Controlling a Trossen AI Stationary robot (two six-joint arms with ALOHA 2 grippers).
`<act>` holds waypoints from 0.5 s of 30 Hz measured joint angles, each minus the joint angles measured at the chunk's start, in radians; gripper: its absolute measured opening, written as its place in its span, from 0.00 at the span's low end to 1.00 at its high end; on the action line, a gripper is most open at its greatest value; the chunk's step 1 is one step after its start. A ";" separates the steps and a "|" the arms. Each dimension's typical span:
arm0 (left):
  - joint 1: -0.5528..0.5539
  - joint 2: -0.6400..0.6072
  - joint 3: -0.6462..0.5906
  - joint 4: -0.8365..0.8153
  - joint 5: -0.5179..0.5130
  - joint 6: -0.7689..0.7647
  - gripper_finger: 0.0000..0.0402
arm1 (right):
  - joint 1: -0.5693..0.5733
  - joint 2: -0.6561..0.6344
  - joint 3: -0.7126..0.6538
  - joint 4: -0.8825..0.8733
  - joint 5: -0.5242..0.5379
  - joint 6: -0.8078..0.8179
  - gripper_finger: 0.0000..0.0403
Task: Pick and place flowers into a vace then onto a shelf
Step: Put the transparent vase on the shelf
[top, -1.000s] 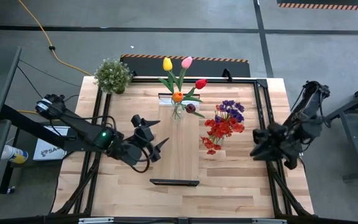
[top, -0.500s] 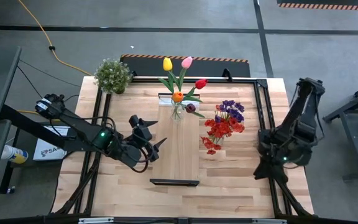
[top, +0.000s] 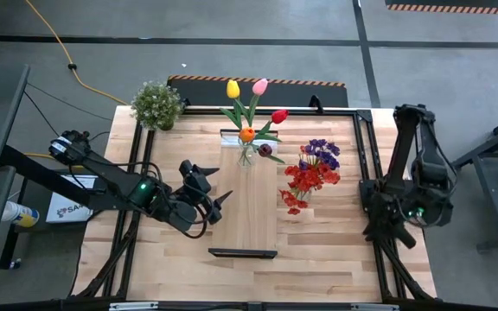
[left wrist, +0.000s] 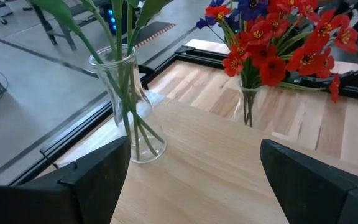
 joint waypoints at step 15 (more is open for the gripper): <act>0.000 0.000 0.000 0.001 0.000 -0.013 0.97 | -0.010 -0.366 0.000 -0.311 0.047 -0.042 0.23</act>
